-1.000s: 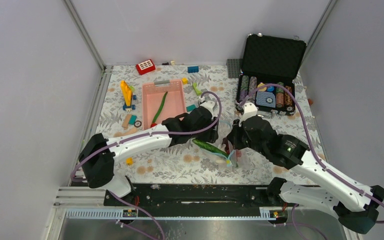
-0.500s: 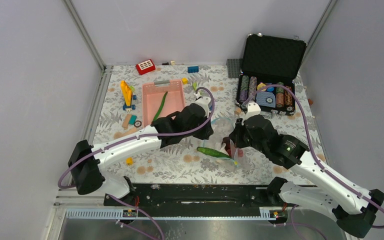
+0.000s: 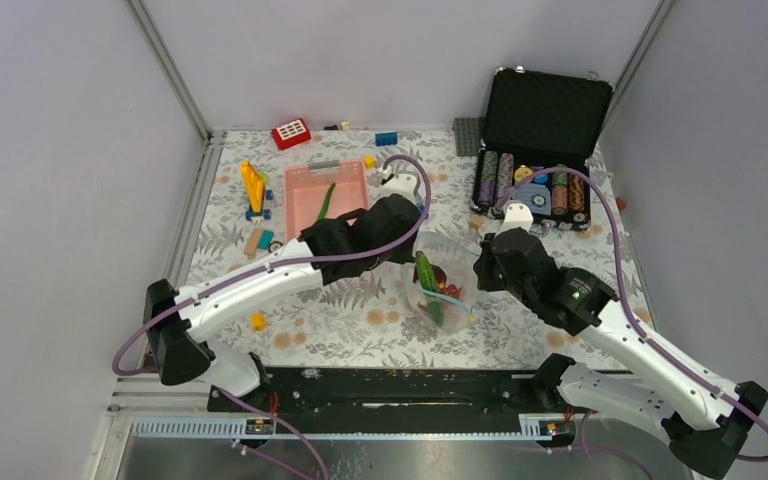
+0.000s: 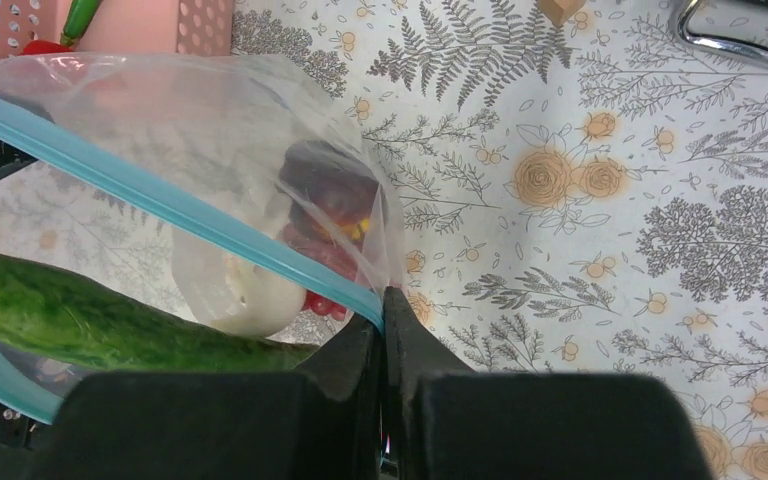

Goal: Place the food in the zip-top bag and seal the zipper
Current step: Adjust the fake vegetable in the zipper food storage bag.

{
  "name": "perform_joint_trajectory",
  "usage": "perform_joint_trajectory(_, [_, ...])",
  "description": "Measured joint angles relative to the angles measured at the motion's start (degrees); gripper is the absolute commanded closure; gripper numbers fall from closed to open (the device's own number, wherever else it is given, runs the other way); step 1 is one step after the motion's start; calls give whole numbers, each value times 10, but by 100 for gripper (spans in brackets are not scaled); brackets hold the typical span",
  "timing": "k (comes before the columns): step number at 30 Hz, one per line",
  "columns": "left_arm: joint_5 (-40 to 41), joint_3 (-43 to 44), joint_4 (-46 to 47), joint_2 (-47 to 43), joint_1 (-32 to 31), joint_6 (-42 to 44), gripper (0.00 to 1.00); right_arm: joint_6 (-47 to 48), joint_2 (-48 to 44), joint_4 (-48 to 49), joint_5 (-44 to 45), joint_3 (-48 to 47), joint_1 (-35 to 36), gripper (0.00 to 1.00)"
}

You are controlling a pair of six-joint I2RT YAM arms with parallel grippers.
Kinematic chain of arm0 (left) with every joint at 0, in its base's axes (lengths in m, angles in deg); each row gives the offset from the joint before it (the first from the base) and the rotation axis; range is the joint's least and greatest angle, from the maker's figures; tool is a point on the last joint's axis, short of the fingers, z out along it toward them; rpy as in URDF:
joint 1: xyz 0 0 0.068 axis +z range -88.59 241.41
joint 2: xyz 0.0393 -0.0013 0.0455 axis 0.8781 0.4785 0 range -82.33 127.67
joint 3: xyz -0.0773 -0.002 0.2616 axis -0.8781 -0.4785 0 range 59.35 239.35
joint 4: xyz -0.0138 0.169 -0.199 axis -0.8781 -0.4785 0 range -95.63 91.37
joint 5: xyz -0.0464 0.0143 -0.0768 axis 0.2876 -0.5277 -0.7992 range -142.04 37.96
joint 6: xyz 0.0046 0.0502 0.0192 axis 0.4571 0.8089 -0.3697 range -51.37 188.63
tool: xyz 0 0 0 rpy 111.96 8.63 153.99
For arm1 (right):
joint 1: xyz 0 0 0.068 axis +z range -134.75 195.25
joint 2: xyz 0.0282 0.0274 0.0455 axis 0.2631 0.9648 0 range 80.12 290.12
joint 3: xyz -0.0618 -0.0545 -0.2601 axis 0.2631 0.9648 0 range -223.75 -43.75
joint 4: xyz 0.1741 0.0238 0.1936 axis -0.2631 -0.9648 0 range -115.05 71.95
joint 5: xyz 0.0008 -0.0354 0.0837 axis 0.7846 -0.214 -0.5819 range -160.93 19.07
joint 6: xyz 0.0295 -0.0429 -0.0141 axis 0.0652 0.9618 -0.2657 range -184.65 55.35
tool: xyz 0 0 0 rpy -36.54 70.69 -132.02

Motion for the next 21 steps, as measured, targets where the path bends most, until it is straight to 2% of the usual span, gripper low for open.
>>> perform_joint_trajectory(2, [-2, 8, -3, 3, 1, 6, 100, 8, 1, 3, -1, -2, -1, 99])
perform_joint_trajectory(3, [-5, 9, -4, 4, 2, 9, 100, 14, 1, 4, -3, -3, -3, 94])
perform_joint_trajectory(5, [-15, 19, -8, 12, 5, 18, 100, 27, 4, 5, -6, -5, -5, 69])
perform_joint_trajectory(6, [-19, 25, -9, 16, 7, 22, 100, 32, 6, 6, -8, -5, -7, 63])
perform_joint_trajectory(11, [-29, 59, -15, 45, 17, 29, 100, 69, 9, 8, -18, -5, -10, 47])
perform_joint_trajectory(15, [-38, 69, -14, 68, 21, 31, 100, 113, -7, 26, -18, -5, -11, 41])
perform_joint_trajectory(21, [-48, 69, -12, 76, 21, 32, 100, 165, -84, 86, -34, 7, -11, 42])
